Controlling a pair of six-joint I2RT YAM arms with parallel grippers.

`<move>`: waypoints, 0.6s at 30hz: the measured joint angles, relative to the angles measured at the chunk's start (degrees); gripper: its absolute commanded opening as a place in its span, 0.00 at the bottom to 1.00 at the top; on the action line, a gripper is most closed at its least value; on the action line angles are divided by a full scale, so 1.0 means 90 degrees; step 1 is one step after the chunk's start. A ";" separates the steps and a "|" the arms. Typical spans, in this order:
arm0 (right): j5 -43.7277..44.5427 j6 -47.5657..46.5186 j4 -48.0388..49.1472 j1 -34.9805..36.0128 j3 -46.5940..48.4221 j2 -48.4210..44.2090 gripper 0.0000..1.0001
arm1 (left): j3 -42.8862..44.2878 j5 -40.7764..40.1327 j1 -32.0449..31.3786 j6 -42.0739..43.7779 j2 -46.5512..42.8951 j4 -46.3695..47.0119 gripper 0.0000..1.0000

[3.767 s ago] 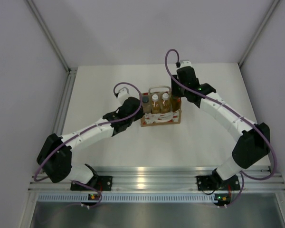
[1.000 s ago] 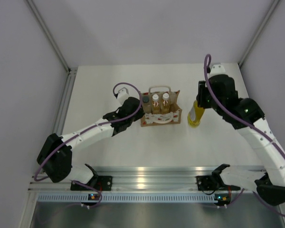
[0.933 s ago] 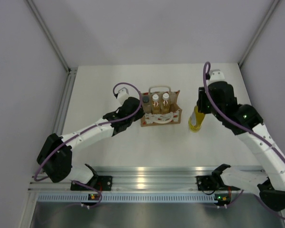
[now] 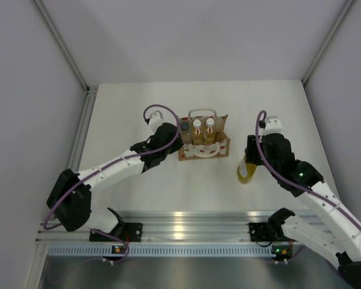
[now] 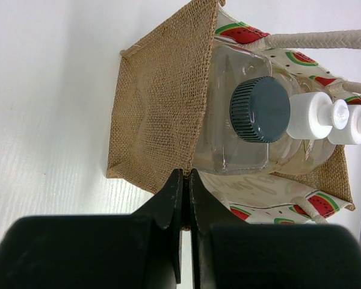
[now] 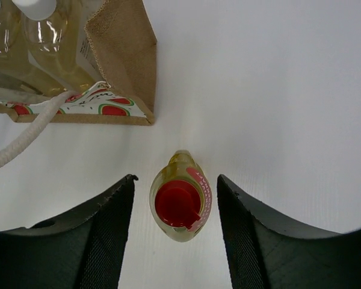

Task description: Take the personal care products out of the canvas bag

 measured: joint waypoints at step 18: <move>-0.0384 -0.0092 0.0653 0.0362 0.1846 0.2429 0.54 | 0.0000 0.0002 0.0000 0.0017 0.0000 0.0000 0.00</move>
